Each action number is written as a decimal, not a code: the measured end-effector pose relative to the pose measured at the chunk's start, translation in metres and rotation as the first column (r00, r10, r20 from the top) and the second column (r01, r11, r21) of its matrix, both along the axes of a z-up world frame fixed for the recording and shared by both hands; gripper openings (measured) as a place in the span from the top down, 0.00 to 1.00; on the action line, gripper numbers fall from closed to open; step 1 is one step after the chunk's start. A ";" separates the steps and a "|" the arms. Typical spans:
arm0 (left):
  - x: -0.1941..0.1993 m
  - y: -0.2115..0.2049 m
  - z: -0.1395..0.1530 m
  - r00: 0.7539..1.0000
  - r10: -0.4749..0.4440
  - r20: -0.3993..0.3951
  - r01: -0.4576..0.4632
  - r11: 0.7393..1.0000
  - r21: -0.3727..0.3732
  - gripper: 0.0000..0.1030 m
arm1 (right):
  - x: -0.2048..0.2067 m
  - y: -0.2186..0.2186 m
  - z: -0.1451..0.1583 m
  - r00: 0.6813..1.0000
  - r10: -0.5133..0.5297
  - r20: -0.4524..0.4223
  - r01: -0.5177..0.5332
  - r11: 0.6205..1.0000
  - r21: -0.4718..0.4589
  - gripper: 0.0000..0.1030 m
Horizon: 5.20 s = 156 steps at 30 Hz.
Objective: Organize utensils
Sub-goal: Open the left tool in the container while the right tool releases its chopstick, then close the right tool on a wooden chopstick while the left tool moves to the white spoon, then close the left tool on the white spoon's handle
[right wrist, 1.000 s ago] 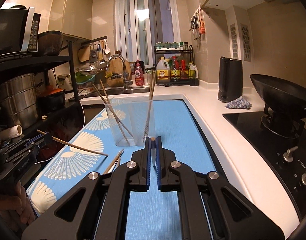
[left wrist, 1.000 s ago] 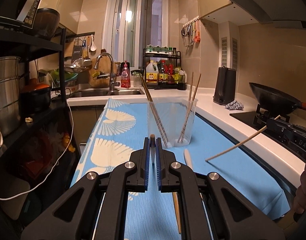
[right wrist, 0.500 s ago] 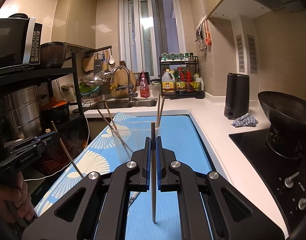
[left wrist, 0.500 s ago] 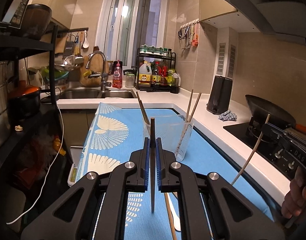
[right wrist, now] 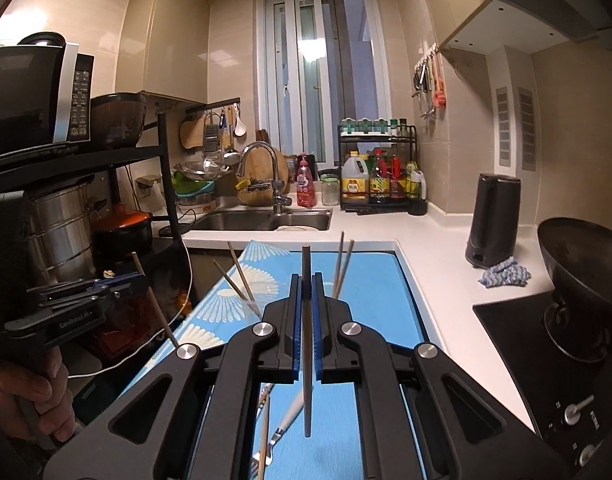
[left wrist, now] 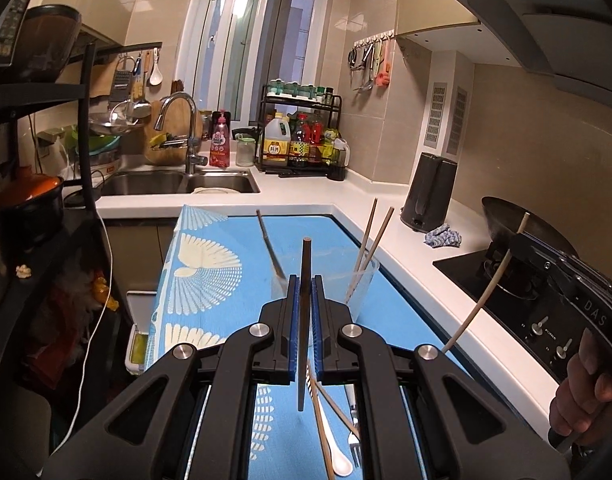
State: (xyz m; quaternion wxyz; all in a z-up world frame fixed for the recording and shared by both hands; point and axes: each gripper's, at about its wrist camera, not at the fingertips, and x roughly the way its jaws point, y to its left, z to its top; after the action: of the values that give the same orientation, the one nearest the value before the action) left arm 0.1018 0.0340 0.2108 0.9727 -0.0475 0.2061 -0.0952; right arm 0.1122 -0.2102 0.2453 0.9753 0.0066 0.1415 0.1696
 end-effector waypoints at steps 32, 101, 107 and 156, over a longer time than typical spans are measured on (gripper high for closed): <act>0.158 -0.024 0.029 0.999 -0.040 0.022 0.038 0.998 0.052 0.94 | 0.168 0.037 0.010 0.999 0.000 0.034 -0.002 0.998 0.070 0.95; -0.034 -0.045 -0.212 0.952 -0.011 -0.306 -0.009 0.998 -0.065 0.87 | -0.045 -0.001 -0.214 0.945 -0.029 -0.325 0.019 0.999 -0.032 0.94; -0.034 -0.055 -0.212 0.951 0.005 -0.309 -0.010 1.000 -0.016 0.87 | -0.031 -0.012 -0.230 0.917 -0.111 -0.382 0.096 0.994 -0.060 0.94; -0.061 -0.064 -0.217 0.976 0.084 -0.201 -0.067 0.994 0.087 0.87 | -0.050 -0.011 -0.245 0.925 -0.128 -0.358 0.092 0.989 -0.117 0.91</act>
State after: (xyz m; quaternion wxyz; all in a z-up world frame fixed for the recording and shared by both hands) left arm 0.0405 -0.0305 -0.0060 0.9505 -0.0257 0.3065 -0.0444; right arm 0.0627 -0.2215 0.0006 0.9393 -0.0020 0.3274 0.1032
